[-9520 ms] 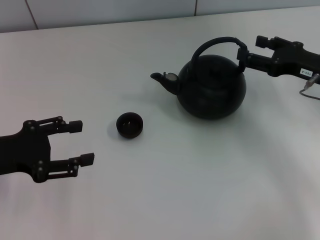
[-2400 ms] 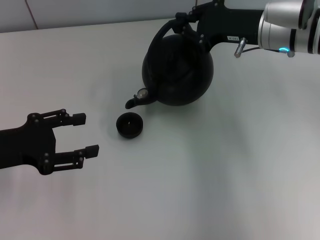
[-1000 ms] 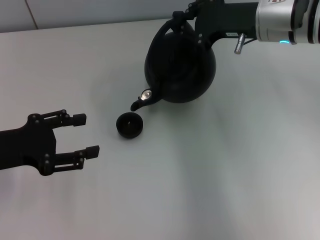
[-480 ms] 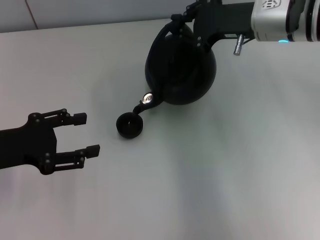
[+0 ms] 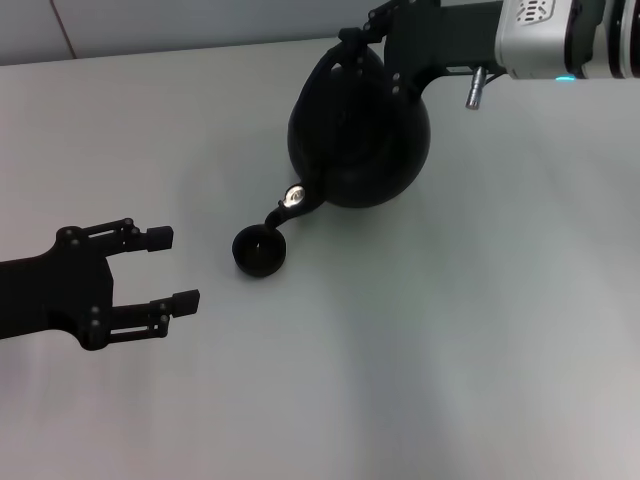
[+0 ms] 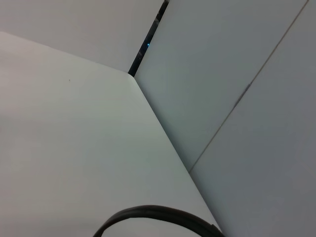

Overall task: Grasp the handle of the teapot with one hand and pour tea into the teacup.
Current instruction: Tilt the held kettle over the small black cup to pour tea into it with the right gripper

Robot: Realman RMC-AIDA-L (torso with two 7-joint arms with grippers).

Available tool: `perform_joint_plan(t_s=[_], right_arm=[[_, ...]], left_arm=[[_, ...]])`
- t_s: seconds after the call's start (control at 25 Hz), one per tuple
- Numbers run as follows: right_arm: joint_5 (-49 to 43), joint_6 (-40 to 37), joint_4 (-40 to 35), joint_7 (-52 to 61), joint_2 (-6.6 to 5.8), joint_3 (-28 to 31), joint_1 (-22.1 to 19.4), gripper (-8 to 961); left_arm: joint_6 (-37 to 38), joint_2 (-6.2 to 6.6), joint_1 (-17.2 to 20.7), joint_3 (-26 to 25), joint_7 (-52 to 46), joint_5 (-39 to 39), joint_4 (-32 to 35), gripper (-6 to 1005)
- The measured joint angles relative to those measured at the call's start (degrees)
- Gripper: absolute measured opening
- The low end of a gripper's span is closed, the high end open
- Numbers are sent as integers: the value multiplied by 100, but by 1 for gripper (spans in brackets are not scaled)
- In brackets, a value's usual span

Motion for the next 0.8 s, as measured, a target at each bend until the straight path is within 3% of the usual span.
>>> perform_joint_plan(t_s=[0.8], right_arm=[[-240,47,-173,12,7,-77,59,137]], left_arm=[[0,-7,0,0,1,-8,-20,779]])
